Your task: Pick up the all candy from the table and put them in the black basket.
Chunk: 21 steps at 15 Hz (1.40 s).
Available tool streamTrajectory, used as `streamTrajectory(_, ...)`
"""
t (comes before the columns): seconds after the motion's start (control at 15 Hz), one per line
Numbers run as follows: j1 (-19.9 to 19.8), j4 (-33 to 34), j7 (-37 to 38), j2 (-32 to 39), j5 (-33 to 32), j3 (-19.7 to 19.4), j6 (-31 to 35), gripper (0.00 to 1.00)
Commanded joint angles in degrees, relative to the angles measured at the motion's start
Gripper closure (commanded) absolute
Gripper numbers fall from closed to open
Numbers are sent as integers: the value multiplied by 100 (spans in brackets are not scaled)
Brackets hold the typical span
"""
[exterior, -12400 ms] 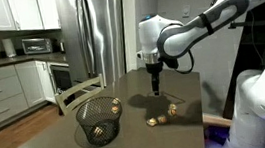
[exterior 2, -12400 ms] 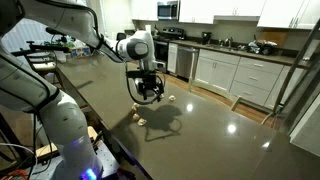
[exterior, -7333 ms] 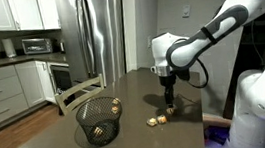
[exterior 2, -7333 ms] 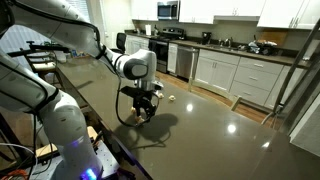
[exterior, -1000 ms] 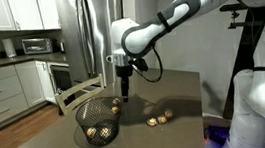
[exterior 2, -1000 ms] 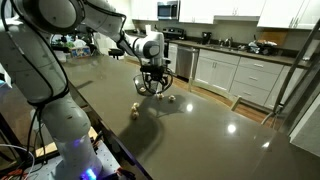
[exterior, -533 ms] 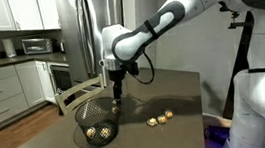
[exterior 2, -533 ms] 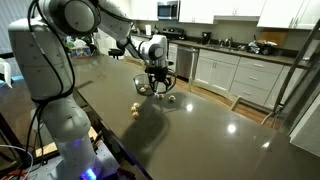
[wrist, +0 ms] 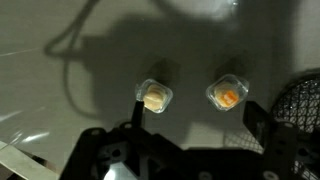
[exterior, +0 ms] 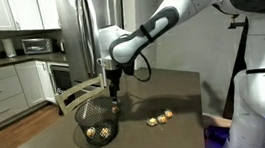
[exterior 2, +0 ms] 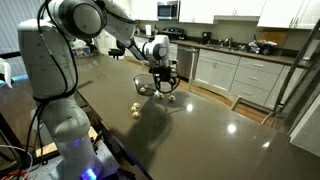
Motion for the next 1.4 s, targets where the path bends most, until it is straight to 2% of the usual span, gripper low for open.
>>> streamTrajectory(0.0,-159,297,-65,245,242,19,-229,0)
streamTrajectory(0.47,-360,738,-164,685,769,7,-566,0)
streamTrajectory(1.07,-445,1120,-8,1147,699,-60,-458,0)
streamTrajectory(1.13,-444,1138,19,1178,671,-76,-418,5)
streamTrajectory(1.2,-449,1162,15,1209,677,-82,-389,24)
streamTrajectory(1.27,-454,1186,11,1234,695,-86,-378,29)
streamTrajectory(1.33,-458,1200,7,1259,703,-91,-357,30)
